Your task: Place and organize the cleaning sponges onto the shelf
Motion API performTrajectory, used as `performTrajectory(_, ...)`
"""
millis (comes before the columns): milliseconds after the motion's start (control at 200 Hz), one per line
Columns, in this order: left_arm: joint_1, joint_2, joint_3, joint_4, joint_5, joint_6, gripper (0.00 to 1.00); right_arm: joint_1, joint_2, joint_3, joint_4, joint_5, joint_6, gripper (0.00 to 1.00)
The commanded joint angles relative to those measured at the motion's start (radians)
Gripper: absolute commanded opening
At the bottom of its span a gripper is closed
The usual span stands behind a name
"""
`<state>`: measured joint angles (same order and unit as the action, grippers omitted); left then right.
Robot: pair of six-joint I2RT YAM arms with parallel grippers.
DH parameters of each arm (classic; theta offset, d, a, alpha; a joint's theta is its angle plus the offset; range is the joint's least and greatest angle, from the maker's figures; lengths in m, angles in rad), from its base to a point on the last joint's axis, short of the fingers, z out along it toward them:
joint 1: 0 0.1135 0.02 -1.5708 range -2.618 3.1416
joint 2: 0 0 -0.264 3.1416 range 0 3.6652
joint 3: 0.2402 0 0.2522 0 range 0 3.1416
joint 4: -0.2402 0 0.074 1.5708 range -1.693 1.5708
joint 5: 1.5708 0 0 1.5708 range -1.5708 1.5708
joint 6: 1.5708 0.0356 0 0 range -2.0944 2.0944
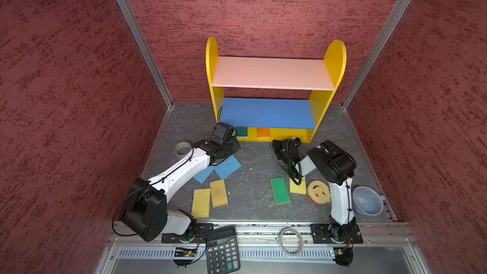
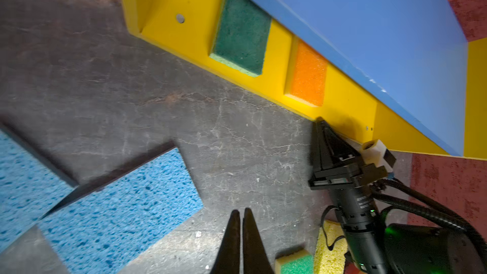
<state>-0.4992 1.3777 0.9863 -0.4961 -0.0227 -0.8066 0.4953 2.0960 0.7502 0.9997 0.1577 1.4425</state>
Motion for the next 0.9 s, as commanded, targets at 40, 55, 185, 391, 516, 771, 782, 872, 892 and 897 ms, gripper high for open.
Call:
performTrajectory(40,0.016,-0.036,-0.057,0.004,-0.013,-0.002,0.08,-0.015,0.032,0.018,-0.073,-0.005,-0.003,0.00)
performTrajectory(55,0.017,-0.039,-0.063,0.010,-0.010,-0.004,0.09,-0.015,0.032,0.019,-0.068,-0.004,-0.005,0.00)
performTrajectory(185,0.018,-0.030,-0.086,0.041,0.003,-0.004,0.09,-0.015,0.027,0.038,-0.065,0.005,-0.031,0.00)
performTrajectory(391,0.019,-0.028,-0.172,0.115,0.026,-0.032,0.09,-0.020,0.051,0.091,-0.102,0.029,-0.044,0.00)
performTrajectory(516,0.027,-0.036,-0.198,0.116,0.027,-0.024,0.09,-0.020,0.073,0.121,-0.114,0.031,-0.035,0.00)
performTrajectory(771,0.060,-0.024,-0.233,0.146,0.066,-0.021,0.09,-0.020,0.078,0.134,-0.140,0.057,-0.019,0.00)
performTrajectory(782,0.062,-0.022,-0.233,0.147,0.067,-0.020,0.09,-0.020,0.079,0.135,-0.141,0.057,-0.020,0.00)
performTrajectory(872,0.065,-0.008,-0.233,0.157,0.079,-0.020,0.09,-0.019,0.083,0.144,-0.145,0.042,-0.028,0.00)
performTrajectory(892,0.066,-0.004,-0.233,0.159,0.081,-0.020,0.09,-0.020,0.085,0.146,-0.145,0.037,-0.029,0.00)
performTrajectory(897,0.067,-0.004,-0.233,0.160,0.082,-0.020,0.09,-0.020,0.085,0.147,-0.145,0.036,-0.030,0.00)
